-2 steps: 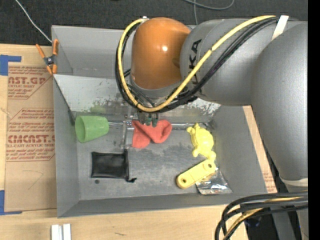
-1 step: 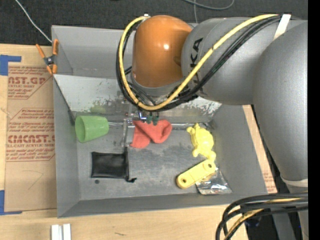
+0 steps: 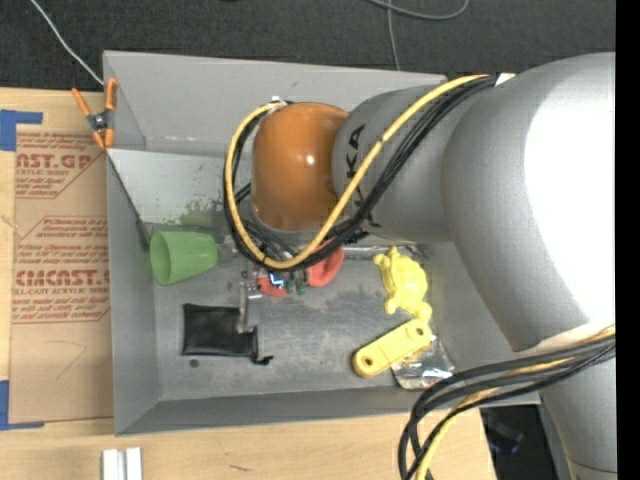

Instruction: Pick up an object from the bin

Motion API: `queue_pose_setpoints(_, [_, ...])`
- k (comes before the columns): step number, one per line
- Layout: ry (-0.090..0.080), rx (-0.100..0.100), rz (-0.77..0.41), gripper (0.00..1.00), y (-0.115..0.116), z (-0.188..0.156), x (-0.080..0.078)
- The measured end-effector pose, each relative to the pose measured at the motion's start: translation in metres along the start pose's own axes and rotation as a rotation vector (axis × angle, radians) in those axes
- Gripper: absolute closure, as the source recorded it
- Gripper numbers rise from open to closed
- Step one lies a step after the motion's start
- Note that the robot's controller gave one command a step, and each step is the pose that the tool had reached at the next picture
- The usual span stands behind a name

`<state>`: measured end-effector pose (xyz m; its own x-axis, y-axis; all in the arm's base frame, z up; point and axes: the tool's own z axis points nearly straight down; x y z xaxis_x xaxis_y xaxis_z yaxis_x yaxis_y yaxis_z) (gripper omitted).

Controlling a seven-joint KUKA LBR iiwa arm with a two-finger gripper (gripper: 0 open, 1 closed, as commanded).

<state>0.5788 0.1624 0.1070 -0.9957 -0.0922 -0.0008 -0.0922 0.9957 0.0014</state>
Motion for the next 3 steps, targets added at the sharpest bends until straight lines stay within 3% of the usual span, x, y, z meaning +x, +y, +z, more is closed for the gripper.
queue_pose_setpoints(1, [-0.001, -0.002, -0.006, 0.00, 0.002, 0.035, 0.008])
queue_pose_setpoints(2, [0.000, 0.000, -0.159, 0.00, 0.034, 0.037, 0.050])
queue_pose_setpoints(3, [-0.002, -0.004, -0.135, 1.00, 0.061, 0.037, 0.048])
